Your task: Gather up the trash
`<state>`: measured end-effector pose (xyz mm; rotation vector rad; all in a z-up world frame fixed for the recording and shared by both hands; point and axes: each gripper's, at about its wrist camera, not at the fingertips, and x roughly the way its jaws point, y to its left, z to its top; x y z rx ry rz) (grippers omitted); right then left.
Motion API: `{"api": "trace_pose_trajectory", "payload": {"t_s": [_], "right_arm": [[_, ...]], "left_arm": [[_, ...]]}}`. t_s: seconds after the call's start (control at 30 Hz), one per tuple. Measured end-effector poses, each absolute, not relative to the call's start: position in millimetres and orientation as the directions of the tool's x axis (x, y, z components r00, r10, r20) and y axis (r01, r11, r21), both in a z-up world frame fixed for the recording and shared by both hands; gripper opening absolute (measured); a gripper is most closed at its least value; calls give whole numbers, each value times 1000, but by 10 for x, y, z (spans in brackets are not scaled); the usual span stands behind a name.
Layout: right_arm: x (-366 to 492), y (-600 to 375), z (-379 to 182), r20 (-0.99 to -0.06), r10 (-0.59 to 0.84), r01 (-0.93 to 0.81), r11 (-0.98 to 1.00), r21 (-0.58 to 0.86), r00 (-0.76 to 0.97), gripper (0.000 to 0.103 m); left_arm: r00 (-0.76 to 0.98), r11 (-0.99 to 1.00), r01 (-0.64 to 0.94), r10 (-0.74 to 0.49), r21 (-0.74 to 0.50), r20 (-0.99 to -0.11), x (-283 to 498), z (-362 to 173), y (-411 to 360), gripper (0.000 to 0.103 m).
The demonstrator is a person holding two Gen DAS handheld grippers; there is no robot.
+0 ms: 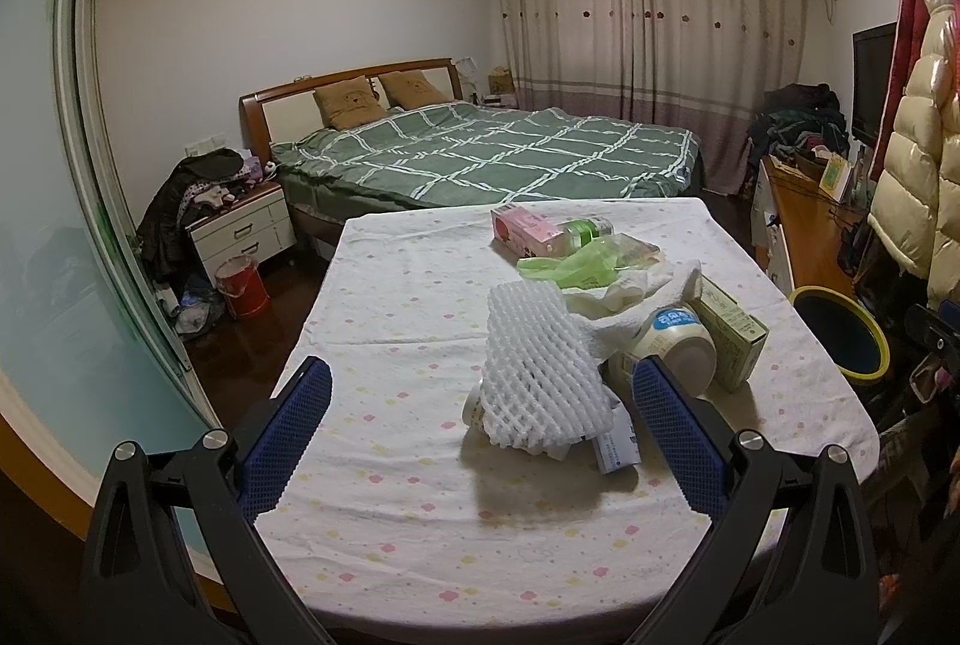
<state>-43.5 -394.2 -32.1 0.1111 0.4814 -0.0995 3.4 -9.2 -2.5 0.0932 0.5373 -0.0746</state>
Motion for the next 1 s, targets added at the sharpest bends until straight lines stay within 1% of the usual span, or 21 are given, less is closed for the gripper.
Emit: {"api": "trace_pose_trajectory", "payload": {"t_s": [0.5,0.83,1.0], "right_arm": [[-412,-3940,-399,-475,-65,119,989,86,878,97],[-253,-3898,-469,-512,-40,98,991,86,858,97],[-32,-3826,-498,-539,-1,61,994,93,843,97]], "left_arm": [[856,993,95,-46,69,-515,39,-26,-102,99],[859,995,72,-29,64,-512,67,-46,-30,99],[842,997,54,-19,50,-540,206,-134,106,99]]}}
